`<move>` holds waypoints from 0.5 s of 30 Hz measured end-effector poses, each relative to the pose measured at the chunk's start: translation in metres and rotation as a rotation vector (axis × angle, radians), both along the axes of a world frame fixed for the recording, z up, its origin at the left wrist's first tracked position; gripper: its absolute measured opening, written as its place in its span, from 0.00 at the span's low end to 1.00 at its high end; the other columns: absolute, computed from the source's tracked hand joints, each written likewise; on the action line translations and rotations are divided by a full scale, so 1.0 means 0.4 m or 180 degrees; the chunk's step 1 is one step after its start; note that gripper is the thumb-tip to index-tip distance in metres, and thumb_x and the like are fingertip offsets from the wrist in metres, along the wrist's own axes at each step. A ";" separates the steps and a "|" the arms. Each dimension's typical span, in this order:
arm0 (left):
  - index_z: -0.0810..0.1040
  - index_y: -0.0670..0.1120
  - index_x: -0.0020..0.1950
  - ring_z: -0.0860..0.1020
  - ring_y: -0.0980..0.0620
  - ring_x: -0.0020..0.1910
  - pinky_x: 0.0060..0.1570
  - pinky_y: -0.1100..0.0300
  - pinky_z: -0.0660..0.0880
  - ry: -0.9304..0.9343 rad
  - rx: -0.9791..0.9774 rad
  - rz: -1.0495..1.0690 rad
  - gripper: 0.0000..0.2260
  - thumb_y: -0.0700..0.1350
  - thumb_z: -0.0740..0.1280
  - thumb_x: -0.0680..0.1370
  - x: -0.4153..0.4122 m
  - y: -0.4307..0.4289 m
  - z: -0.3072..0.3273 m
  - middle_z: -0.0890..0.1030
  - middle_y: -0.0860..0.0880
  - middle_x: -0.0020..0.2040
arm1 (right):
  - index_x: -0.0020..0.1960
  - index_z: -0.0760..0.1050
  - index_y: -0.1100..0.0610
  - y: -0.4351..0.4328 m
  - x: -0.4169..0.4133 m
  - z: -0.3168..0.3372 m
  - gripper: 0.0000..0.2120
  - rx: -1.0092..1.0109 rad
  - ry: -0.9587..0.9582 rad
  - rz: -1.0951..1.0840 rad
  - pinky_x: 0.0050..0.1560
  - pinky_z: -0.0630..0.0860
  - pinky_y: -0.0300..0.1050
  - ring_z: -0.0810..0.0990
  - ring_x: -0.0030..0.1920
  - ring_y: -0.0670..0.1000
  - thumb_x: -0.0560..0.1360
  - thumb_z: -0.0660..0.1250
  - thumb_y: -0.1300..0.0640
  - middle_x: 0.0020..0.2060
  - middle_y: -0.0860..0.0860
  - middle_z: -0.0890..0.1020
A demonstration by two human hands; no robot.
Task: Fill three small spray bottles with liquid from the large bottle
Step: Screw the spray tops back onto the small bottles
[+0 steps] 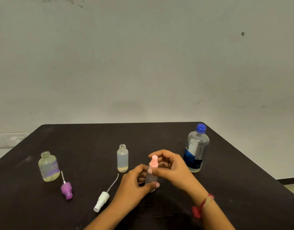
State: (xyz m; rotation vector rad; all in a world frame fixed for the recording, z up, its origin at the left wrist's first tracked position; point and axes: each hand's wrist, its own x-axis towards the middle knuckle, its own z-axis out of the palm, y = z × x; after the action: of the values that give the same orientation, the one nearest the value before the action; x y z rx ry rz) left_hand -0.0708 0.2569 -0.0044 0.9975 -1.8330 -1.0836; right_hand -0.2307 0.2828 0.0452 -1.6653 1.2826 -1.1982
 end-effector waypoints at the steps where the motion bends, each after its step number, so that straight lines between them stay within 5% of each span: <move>1: 0.78 0.54 0.52 0.80 0.63 0.50 0.55 0.60 0.77 -0.0012 -0.0020 0.0005 0.14 0.47 0.76 0.69 0.000 0.001 0.001 0.83 0.57 0.48 | 0.54 0.77 0.50 -0.001 0.001 -0.003 0.19 -0.0015 -0.0025 -0.0058 0.50 0.79 0.40 0.82 0.50 0.48 0.67 0.76 0.62 0.47 0.51 0.82; 6: 0.78 0.52 0.52 0.81 0.61 0.50 0.56 0.57 0.78 0.0073 0.0053 -0.0045 0.14 0.45 0.76 0.69 0.001 0.001 0.002 0.84 0.57 0.49 | 0.63 0.72 0.45 0.002 0.000 -0.001 0.27 0.0108 0.0024 0.0227 0.53 0.78 0.38 0.79 0.57 0.44 0.69 0.74 0.63 0.60 0.47 0.76; 10: 0.77 0.54 0.53 0.80 0.62 0.51 0.57 0.58 0.77 0.0028 0.0052 0.0007 0.16 0.47 0.76 0.69 0.001 -0.001 -0.001 0.84 0.56 0.50 | 0.64 0.72 0.48 0.006 -0.005 0.007 0.24 0.0102 0.0042 0.0308 0.56 0.77 0.39 0.80 0.57 0.44 0.73 0.68 0.68 0.54 0.48 0.82; 15: 0.78 0.54 0.51 0.81 0.62 0.50 0.56 0.59 0.78 0.0045 -0.0006 -0.0012 0.14 0.47 0.76 0.69 -0.002 0.001 0.002 0.84 0.56 0.48 | 0.57 0.76 0.51 0.002 0.001 0.001 0.20 -0.0001 -0.0039 -0.0031 0.51 0.79 0.40 0.82 0.51 0.46 0.68 0.75 0.63 0.49 0.50 0.81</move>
State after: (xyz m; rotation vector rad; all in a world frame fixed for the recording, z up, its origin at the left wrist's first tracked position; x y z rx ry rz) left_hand -0.0716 0.2573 -0.0037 0.9832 -1.8250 -1.0883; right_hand -0.2302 0.2836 0.0457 -1.6512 1.2845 -1.2126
